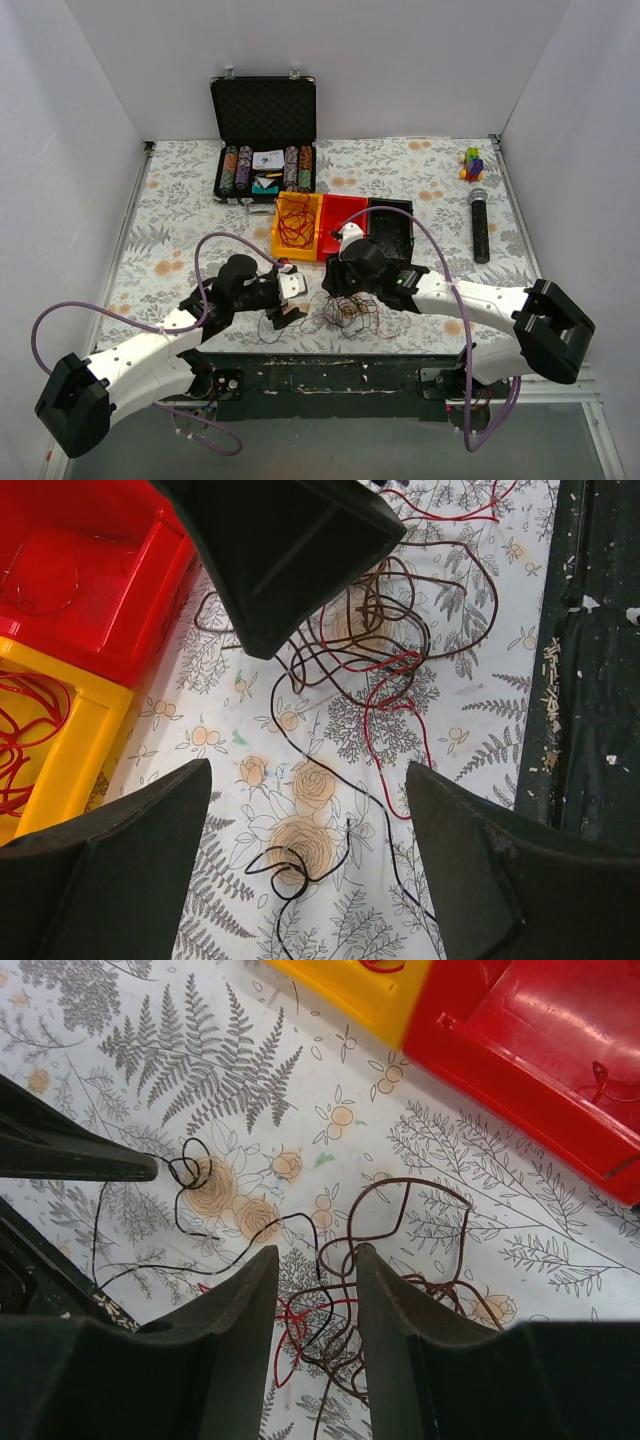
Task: Untangle the cables
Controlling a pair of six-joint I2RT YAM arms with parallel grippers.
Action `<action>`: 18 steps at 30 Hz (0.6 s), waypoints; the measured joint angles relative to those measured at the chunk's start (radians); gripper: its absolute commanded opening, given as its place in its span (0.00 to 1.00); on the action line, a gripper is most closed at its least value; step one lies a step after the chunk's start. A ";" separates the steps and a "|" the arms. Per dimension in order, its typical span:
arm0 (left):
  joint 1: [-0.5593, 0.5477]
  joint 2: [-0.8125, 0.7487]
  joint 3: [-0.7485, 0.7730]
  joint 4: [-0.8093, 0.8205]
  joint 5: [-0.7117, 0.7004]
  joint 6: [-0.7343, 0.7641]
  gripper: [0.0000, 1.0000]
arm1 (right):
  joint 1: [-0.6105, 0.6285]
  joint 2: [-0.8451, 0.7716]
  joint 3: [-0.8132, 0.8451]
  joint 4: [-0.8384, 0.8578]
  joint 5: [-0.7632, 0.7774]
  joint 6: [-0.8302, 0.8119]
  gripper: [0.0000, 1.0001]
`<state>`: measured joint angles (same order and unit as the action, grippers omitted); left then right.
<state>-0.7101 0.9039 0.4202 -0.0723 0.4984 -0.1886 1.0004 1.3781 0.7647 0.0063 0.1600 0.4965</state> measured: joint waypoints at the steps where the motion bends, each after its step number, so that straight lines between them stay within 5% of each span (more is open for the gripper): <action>1: 0.000 0.000 0.000 0.005 0.002 -0.001 0.77 | 0.000 -0.013 0.000 -0.001 0.002 0.000 0.44; 14: 0.000 -0.016 -0.019 0.029 0.011 -0.002 0.76 | 0.000 -0.039 0.000 -0.010 0.022 -0.003 0.38; 18: 0.000 -0.018 -0.019 0.032 0.012 0.003 0.76 | 0.000 0.021 0.000 0.002 0.020 -0.003 0.27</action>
<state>-0.7101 0.8864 0.4011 -0.0399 0.5102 -0.1856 1.0004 1.3991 0.7647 0.0082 0.1799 0.4931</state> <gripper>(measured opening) 0.760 0.358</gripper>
